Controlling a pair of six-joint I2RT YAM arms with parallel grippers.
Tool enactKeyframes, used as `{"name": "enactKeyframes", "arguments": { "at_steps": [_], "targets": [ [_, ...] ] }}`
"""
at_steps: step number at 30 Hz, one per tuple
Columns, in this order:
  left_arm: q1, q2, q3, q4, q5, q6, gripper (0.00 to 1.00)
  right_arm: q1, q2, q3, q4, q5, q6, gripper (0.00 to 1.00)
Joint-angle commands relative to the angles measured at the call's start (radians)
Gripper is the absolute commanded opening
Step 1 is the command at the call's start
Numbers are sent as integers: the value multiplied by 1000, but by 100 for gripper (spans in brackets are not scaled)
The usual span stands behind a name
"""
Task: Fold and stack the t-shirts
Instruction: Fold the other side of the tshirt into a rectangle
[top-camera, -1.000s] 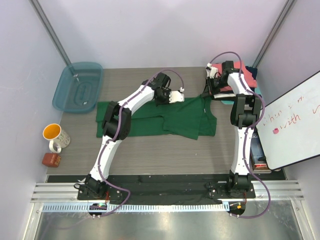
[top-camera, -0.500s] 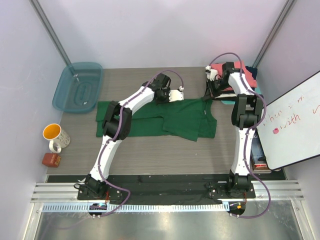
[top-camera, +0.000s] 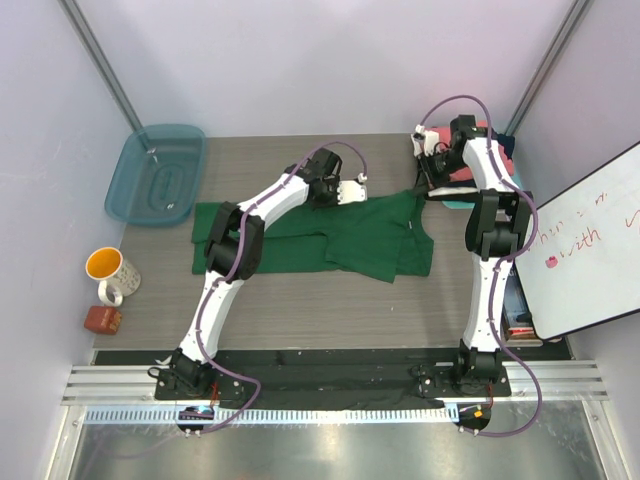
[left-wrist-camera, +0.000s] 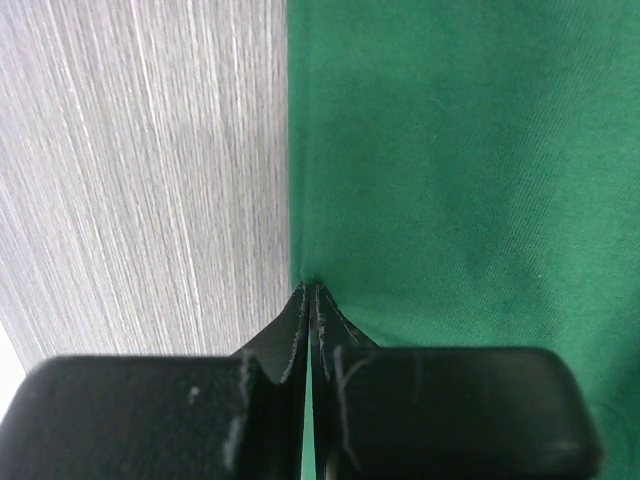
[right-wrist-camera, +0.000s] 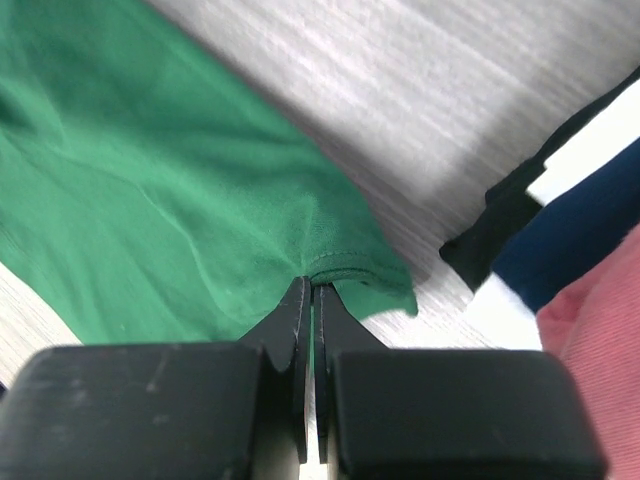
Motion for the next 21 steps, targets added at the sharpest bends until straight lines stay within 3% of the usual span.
{"name": "enactKeyframes", "arguments": {
  "at_steps": [1,11,12,16,21],
  "targets": [
    [-7,0,-9,27,-20,-15,0,-7,-71,20,-86,44,-108,1],
    [-13,-8,-12,27,-51,-15,0,-5,-63,-42,-164,141,-248,2],
    [-13,-9,-12,25,-53,-17,0,-5,-63,-42,-163,148,-255,4],
    [-17,-15,-17,24,-65,-15,0,-5,-68,-46,-138,187,-257,32],
    [-17,-41,-31,22,-77,-13,0,-5,-104,-51,-95,217,-260,38]
  ]
}}
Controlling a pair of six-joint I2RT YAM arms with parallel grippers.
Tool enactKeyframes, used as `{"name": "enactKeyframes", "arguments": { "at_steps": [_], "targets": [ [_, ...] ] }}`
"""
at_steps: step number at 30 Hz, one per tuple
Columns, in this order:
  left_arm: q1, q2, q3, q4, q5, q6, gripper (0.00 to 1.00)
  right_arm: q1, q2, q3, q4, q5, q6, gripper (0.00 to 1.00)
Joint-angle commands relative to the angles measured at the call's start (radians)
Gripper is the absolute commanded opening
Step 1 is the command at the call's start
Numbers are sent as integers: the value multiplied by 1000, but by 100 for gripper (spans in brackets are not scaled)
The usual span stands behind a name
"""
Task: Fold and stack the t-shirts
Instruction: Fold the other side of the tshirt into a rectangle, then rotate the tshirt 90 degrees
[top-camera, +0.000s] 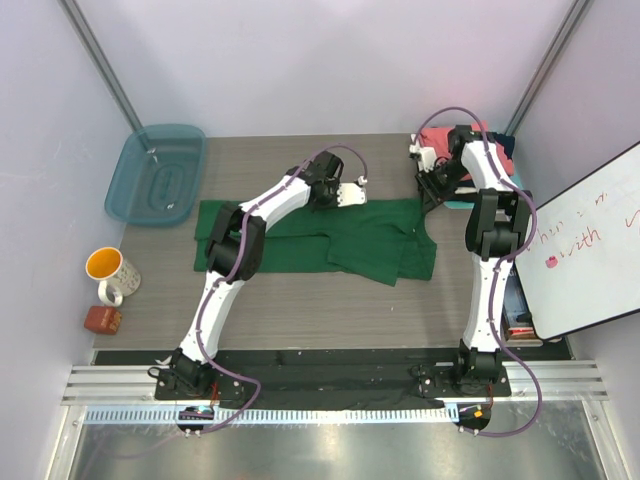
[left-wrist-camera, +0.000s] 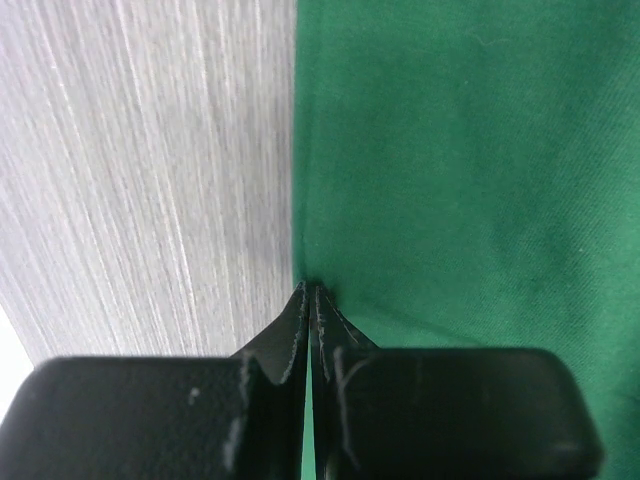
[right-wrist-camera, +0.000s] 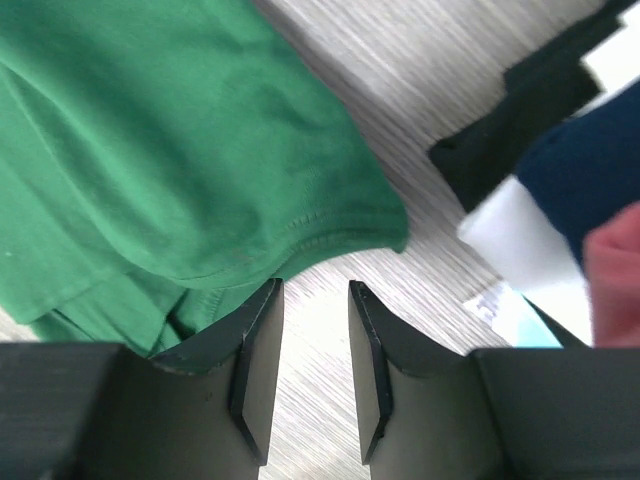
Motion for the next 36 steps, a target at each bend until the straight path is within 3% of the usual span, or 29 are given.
{"name": "enactKeyframes", "arguments": {
  "at_steps": [1,5,9,12,21,36],
  "targets": [
    [-5,-46,-18,18,-17,-8,0,-2,-115,10,36,41,-27,38],
    [-6,-86,-35,18,-14,-7,0,2,-134,78,18,20,-27,29],
    [-8,-103,-38,18,-7,-7,0,31,-126,135,-30,-9,-42,7],
    [-8,-100,-33,18,-12,-4,0,53,-124,138,-53,-34,-56,1],
    [-11,-94,-36,18,-12,-14,0,116,-42,115,-78,-152,-58,1],
    [-11,-106,-75,30,-18,-20,0,108,-16,-30,197,121,-9,1]
  ]
}}
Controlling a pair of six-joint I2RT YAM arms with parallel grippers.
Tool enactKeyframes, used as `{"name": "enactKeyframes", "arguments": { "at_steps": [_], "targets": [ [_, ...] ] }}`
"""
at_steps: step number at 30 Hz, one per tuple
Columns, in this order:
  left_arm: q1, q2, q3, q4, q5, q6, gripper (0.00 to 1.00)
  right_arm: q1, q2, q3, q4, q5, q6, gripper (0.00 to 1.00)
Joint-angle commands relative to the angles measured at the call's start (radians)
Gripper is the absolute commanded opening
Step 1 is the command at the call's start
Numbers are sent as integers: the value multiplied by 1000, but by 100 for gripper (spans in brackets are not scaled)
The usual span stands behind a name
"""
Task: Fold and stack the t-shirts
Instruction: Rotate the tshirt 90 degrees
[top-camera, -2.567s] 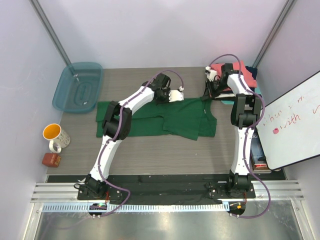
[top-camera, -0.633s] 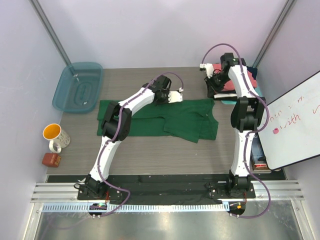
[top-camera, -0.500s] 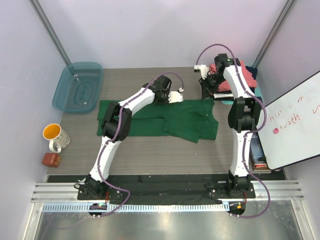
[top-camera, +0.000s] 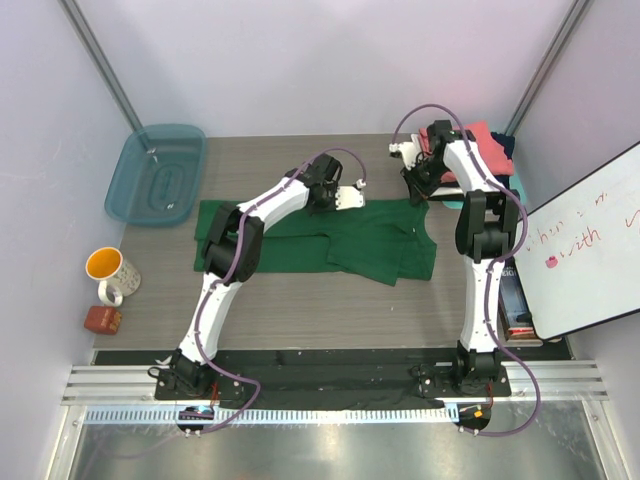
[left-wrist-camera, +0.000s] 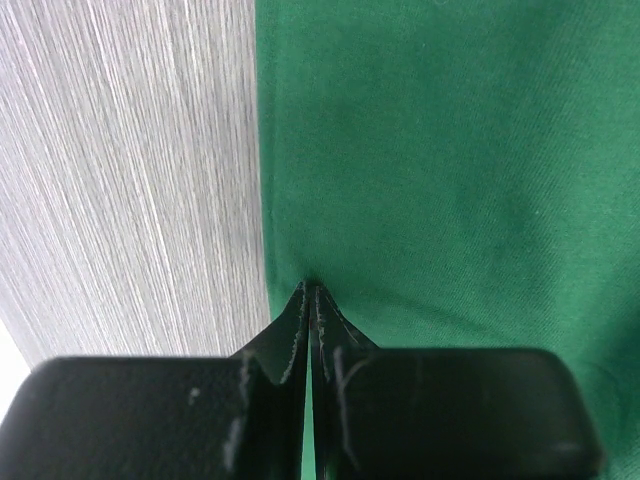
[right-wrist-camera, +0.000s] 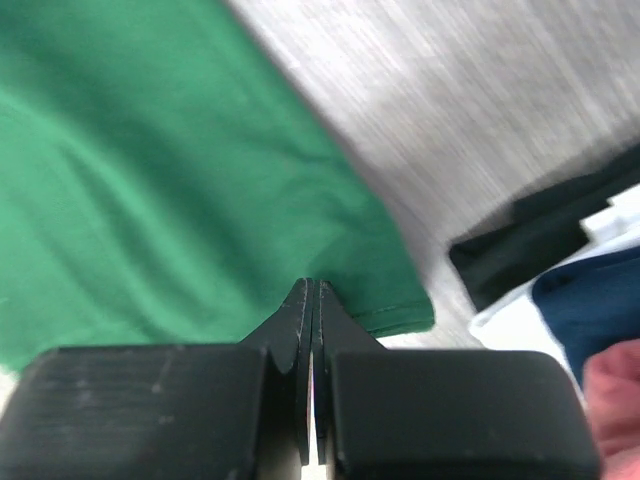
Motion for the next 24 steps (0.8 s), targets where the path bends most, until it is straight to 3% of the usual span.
{"name": "enactKeyframes", "arguments": {
  "at_steps": [1,13,24],
  "targets": [
    [-4,-63,-2,21,-31,-18,0,3,10,-39,141,74,45,1],
    [3,-125,-163,116,-155,-41,0,37,59,-80,404,223,102,1],
    [56,-74,-226,243,-463,-83,0,101,215,77,545,322,85,1]
  ]
}}
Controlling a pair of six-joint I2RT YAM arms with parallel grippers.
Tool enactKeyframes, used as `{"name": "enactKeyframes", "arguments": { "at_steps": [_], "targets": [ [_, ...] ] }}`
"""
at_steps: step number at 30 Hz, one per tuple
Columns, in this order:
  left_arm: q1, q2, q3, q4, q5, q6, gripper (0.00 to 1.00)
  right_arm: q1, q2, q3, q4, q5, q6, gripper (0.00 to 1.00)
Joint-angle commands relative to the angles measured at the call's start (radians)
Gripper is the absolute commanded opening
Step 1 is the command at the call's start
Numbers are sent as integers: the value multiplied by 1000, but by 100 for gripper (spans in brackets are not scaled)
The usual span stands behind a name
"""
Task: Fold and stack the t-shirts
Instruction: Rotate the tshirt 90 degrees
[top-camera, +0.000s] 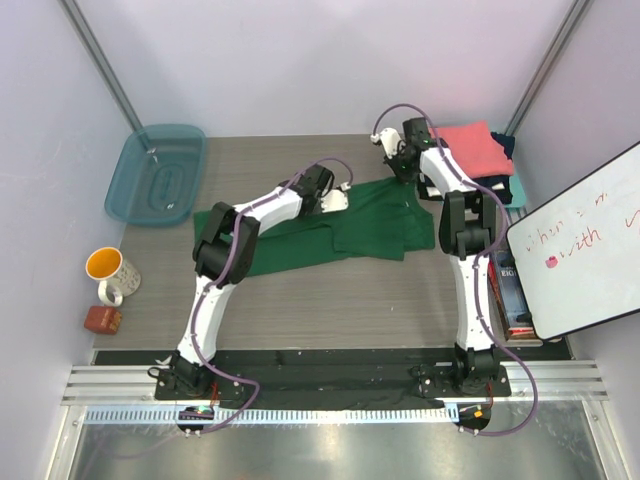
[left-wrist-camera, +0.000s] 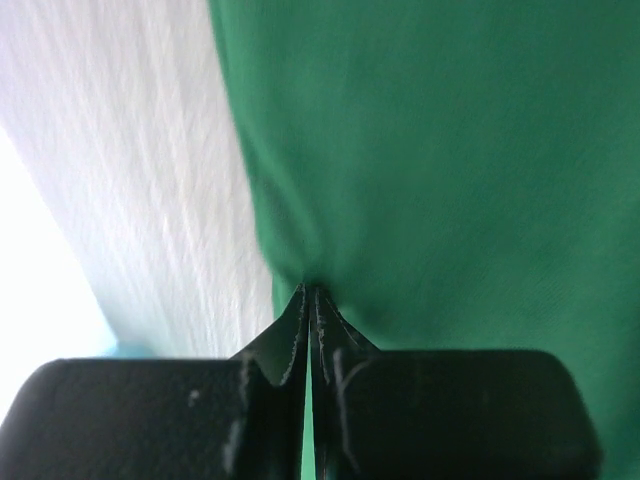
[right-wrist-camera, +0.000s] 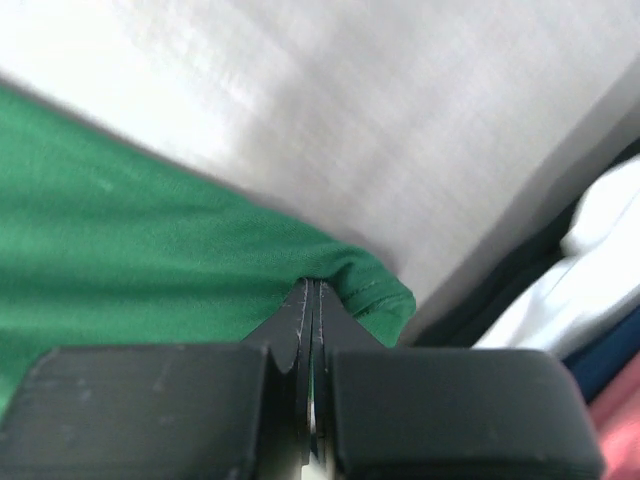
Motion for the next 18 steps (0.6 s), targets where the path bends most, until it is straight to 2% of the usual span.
{"name": "enactKeyframes", "arguments": {
  "at_steps": [1,7,11,15,18],
  "targets": [
    [51,16,-4,86,-203,-43,0,30,109,63,154,98,-23,1],
    [83,48,10,166,-318,-81,0,48,202,105,412,178,-52,1],
    [88,27,7,204,-315,-122,0,56,239,144,547,254,-26,1],
    [88,-53,-40,307,-298,-141,0,62,157,69,717,345,44,1],
    [88,-137,-88,382,-268,-146,0,65,11,-87,827,399,104,1]
  ]
}}
